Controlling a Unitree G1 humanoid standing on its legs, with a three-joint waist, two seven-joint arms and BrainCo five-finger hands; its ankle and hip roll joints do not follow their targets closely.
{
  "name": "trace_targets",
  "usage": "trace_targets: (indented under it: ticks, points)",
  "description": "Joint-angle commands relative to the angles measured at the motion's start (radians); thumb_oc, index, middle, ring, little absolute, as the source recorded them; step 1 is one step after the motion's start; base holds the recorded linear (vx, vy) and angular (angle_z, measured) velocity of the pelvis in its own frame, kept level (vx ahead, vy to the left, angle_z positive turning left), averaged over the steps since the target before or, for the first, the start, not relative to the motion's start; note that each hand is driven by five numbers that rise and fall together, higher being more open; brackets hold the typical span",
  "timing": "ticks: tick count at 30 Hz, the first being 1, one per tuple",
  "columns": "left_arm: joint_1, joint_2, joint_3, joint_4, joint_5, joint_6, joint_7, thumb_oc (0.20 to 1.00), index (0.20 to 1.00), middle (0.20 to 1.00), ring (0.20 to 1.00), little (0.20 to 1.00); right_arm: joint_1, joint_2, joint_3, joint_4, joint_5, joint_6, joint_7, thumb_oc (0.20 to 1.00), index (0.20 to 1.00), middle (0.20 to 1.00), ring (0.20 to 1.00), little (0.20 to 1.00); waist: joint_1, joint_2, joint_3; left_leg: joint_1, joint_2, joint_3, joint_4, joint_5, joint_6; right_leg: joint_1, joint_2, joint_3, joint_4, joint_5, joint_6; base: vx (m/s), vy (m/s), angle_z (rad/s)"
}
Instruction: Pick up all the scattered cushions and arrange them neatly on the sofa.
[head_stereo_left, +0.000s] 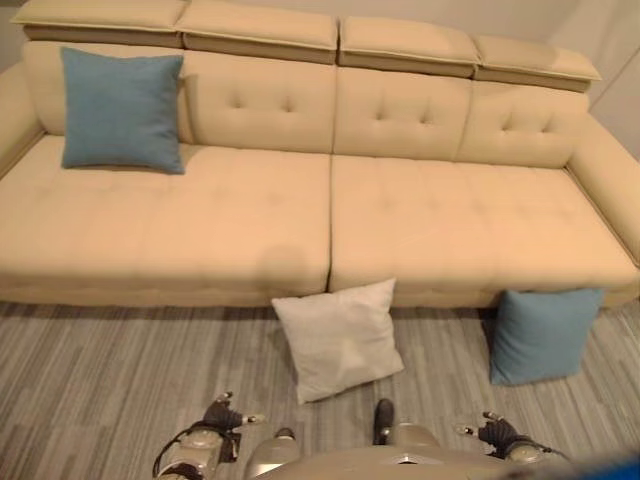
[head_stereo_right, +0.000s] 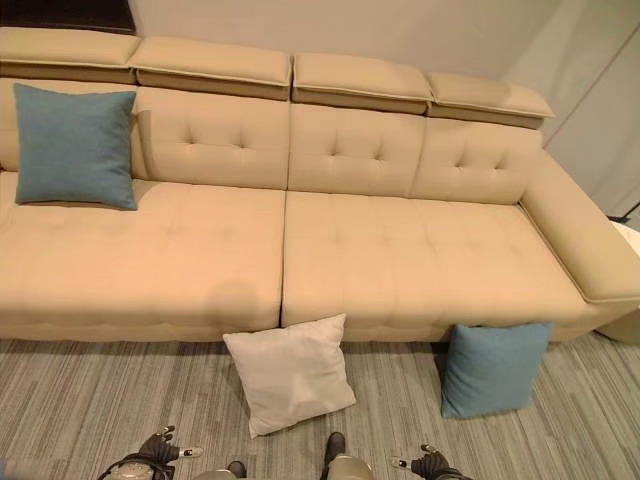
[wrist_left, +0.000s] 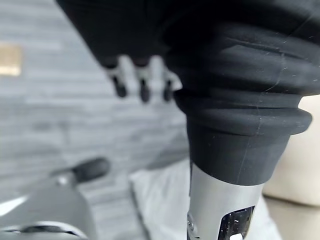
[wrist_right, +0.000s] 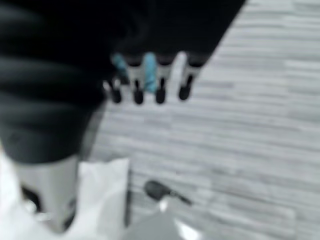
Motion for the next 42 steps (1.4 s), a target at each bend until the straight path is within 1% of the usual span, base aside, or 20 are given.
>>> trace_targets:
  ticks: [1, 3, 4, 9, 10, 11, 12, 14, 16, 18, 20, 22, 28, 29, 33, 35, 38, 39, 41, 42]
  points:
    - [-0.055, 0.002, -0.015, -0.003, -0.005, -0.026, 0.016, 1.000, 1.000, 1.000, 1.000, 1.000, -0.071, -0.040, 0.029, -0.021, -0.027, -0.014, -0.003, 1.000, 1.000, 1.000, 1.000, 1.000, 0.003, 0.034, 0.029, -0.056, 0.015, -0.010, 0.071, -0.002, -0.042, 0.000, 0.021, 0.043, 0.049, -0.046, 0.045, 0.02, -0.146, 0.41]
    - [-0.056, 0.003, -0.015, -0.002, -0.007, -0.025, 0.017, 1.000, 1.000, 1.000, 1.000, 1.000, -0.071, -0.039, 0.031, -0.023, -0.027, -0.015, -0.002, 1.000, 1.000, 1.000, 1.000, 1.000, 0.001, 0.035, 0.028, -0.060, 0.022, -0.018, 0.068, 0.006, -0.052, -0.002, 0.027, 0.033, 0.054, -0.054, 0.038, 0.02, -0.183, 0.32]
    - [-0.059, 0.001, -0.016, 0.005, -0.014, -0.023, 0.015, 1.000, 1.000, 1.000, 1.000, 1.000, -0.067, -0.043, 0.036, -0.038, -0.026, -0.021, -0.004, 1.000, 1.000, 1.000, 1.000, 1.000, 0.002, 0.037, 0.034, -0.072, 0.044, -0.038, 0.068, 0.023, -0.074, 0.002, 0.035, 0.009, 0.055, -0.067, 0.027, 0.01, -0.171, 0.22]
    - [-0.066, -0.011, -0.028, 0.005, -0.034, -0.018, 0.008, 1.000, 1.000, 1.000, 1.000, 1.000, -0.052, -0.049, 0.029, -0.045, 0.005, -0.029, -0.007, 1.000, 1.000, 1.000, 1.000, 1.000, -0.023, 0.039, 0.053, -0.122, 0.089, -0.054, 0.120, 0.048, -0.113, 0.025, 0.061, -0.051, 0.040, -0.093, -0.005, -0.01, -0.265, 0.65]
    - [-0.079, -0.018, -0.039, 0.002, -0.035, -0.016, 0.003, 1.000, 1.000, 1.000, 1.000, 1.000, -0.048, -0.059, 0.028, -0.063, 0.016, -0.032, -0.008, 1.000, 1.000, 1.000, 1.000, 1.000, -0.031, 0.037, 0.082, -0.181, 0.118, -0.023, 0.213, 0.100, -0.128, 0.034, 0.068, -0.076, 0.034, -0.098, -0.025, -0.07, -0.169, 0.81]
    - [-0.079, -0.018, -0.039, 0.002, -0.035, -0.016, 0.003, 1.000, 1.000, 1.000, 1.000, 1.000, -0.048, -0.059, 0.028, -0.063, 0.016, -0.032, -0.008, 1.000, 1.000, 1.000, 1.000, 1.000, -0.032, 0.038, 0.081, -0.185, 0.119, -0.025, 0.217, 0.099, -0.128, 0.033, 0.069, -0.078, 0.034, -0.098, -0.025, -0.13, -0.322, 1.12]
    - [-0.087, -0.023, -0.046, -0.014, -0.044, -0.018, 0.004, 1.000, 1.000, 1.000, 1.000, 1.000, -0.047, -0.071, 0.029, -0.071, 0.021, -0.034, -0.010, 1.000, 1.000, 1.000, 1.000, 1.000, -0.043, 0.036, 0.103, -0.220, 0.141, 0.039, 0.277, 0.112, -0.123, 0.038, 0.075, -0.101, 0.029, -0.103, -0.044, -0.07, -0.199, 0.85]
    - [-0.091, -0.026, -0.049, -0.024, -0.055, -0.017, 0.002, 1.000, 1.000, 1.000, 1.000, 1.000, -0.046, -0.076, 0.022, -0.071, 0.029, -0.032, -0.013, 1.000, 1.000, 1.000, 1.000, 1.000, -0.060, 0.049, 0.101, -0.221, 0.171, 0.119, 0.231, 0.117, -0.119, 0.044, 0.087, -0.123, 0.015, -0.117, -0.049, -0.03, -0.150, 0.51]
    - [-0.095, -0.029, -0.054, -0.031, -0.058, -0.019, 0.002, 1.000, 1.000, 1.000, 1.000, 1.000, -0.049, -0.080, 0.020, -0.075, 0.035, -0.031, -0.017, 1.000, 1.000, 1.000, 1.000, 1.000, -0.059, 0.053, 0.106, -0.226, 0.163, 0.132, 0.190, 0.132, -0.122, 0.045, 0.093, -0.127, 0.005, -0.118, -0.048, 0.00, -0.030, 0.14]
    - [-0.110, -0.029, -0.069, -0.041, -0.049, -0.024, 0.008, 1.000, 1.000, 1.000, 1.000, 1.000, -0.065, -0.082, 0.025, -0.094, 0.047, -0.041, -0.025, 1.000, 1.000, 1.000, 1.000, 1.000, -0.053, 0.067, 0.106, -0.270, 0.140, 0.123, 0.079, 0.195, -0.128, 0.030, 0.114, -0.121, -0.017, -0.109, -0.039, 0.03, -0.001, 0.25]
    - [-0.114, -0.026, -0.069, -0.043, -0.050, -0.026, 0.010, 1.000, 1.000, 1.000, 1.000, 1.000, -0.070, -0.081, 0.030, -0.101, 0.049, -0.044, -0.023, 1.000, 1.000, 1.000, 1.000, 1.000, -0.050, 0.064, 0.106, -0.282, 0.139, 0.115, 0.077, 0.199, -0.130, 0.021, 0.114, -0.115, -0.011, -0.110, -0.038, 0.06, 0.030, 0.13]
    - [-0.105, -0.020, -0.064, -0.059, -0.053, -0.029, 0.012, 1.000, 1.000, 1.000, 1.000, 1.000, -0.074, -0.076, 0.044, -0.135, 0.031, -0.043, -0.015, 1.000, 1.000, 1.000, 1.000, 1.000, -0.047, 0.058, 0.103, -0.266, 0.111, 0.086, 0.077, 0.159, -0.108, 0.023, 0.105, -0.084, 0.013, -0.125, -0.023, 0.17, 0.171, -0.40]
    - [-0.106, -0.002, -0.050, -0.080, -0.066, -0.037, 0.021, 1.000, 1.000, 1.000, 1.000, 1.000, -0.088, -0.070, 0.051, -0.187, 0.021, -0.045, -0.009, 1.000, 1.000, 1.000, 1.000, 1.000, -0.033, 0.032, 0.110, -0.277, 0.081, 0.113, 0.128, 0.101, -0.077, 0.001, 0.054, -0.041, 0.052, -0.119, 0.010, 0.09, 0.178, -0.49]
    - [-0.100, 0.008, -0.039, -0.091, -0.065, -0.037, 0.024, 1.000, 1.000, 1.000, 1.000, 1.000, -0.095, -0.063, 0.059, -0.200, 0.016, -0.045, -0.004, 1.000, 1.000, 1.000, 1.000, 1.000, -0.023, 0.023, 0.111, -0.268, 0.077, 0.140, 0.141, 0.071, -0.061, -0.020, 0.030, -0.033, 0.092, -0.111, 0.028, 0.05, 0.111, -0.66]
    - [-0.097, 0.024, -0.025, -0.085, -0.076, -0.037, 0.028, 1.000, 1.000, 1.000, 1.000, 1.000, -0.110, -0.058, 0.072, -0.215, 0.006, -0.045, -0.002, 1.000, 1.000, 1.000, 1.000, 1.000, -0.014, 0.019, 0.124, -0.241, 0.073, 0.155, 0.142, 0.046, -0.040, -0.067, 0.006, -0.028, 0.178, -0.081, 0.053, 0.08, 0.137, -0.30]
    - [-0.098, 0.033, -0.027, -0.083, -0.073, -0.037, 0.028, 1.000, 1.000, 1.000, 1.000, 1.000, -0.108, -0.054, 0.074, -0.235, 0.009, -0.046, 0.004, 1.000, 1.000, 1.000, 1.000, 1.000, -0.022, 0.027, 0.134, -0.221, 0.058, 0.141, 0.136, 0.037, -0.027, -0.102, 0.013, 0.006, 0.239, -0.072, 0.049, 0.13, 0.129, -0.30]
    - [-0.101, 0.034, -0.026, -0.079, -0.072, -0.041, 0.032, 1.000, 1.000, 1.000, 1.000, 1.000, -0.111, -0.057, 0.079, -0.239, 0.009, -0.046, 0.005, 1.000, 1.000, 1.000, 1.000, 1.000, -0.021, 0.028, 0.138, -0.211, 0.045, 0.137, 0.126, 0.030, -0.025, -0.109, -0.003, -0.014, 0.194, -0.059, 0.038, 0.06, 0.014, 0.01]
    - [-0.102, 0.031, -0.021, -0.081, -0.079, -0.043, 0.037, 1.000, 1.000, 1.000, 1.000, 1.000, -0.118, -0.057, 0.081, -0.241, 0.004, -0.046, 0.002, 1.000, 1.000, 1.000, 1.000, 1.000, -0.016, 0.026, 0.134, -0.211, 0.039, 0.136, 0.118, 0.024, -0.027, -0.126, -0.018, -0.027, 0.124, -0.028, 0.041, 0.11, -0.044, 0.02]
    - [-0.101, 0.030, -0.020, -0.084, -0.082, -0.044, 0.038, 1.000, 1.000, 1.000, 1.000, 1.000, -0.122, -0.059, 0.083, -0.243, 0.000, -0.045, -0.001, 1.000, 1.000, 1.000, 1.000, 1.000, -0.020, 0.026, 0.137, -0.209, 0.034, 0.127, 0.117, 0.021, -0.029, -0.137, -0.016, -0.005, 0.088, -0.013, 0.045, 0.10, -0.051, -0.05]
    - [-0.103, 0.028, -0.021, -0.082, -0.082, -0.047, 0.036, 1.000, 1.000, 1.000, 1.000, 1.000, -0.128, -0.063, 0.082, -0.243, 0.002, -0.048, -0.003, 1.000, 1.000, 1.000, 1.000, 1.000, -0.027, 0.023, 0.145, -0.208, 0.026, 0.113, 0.124, 0.018, -0.032, -0.155, -0.017, 0.030, 0.050, 0.010, 0.050, 0.08, -0.066, 0.05]
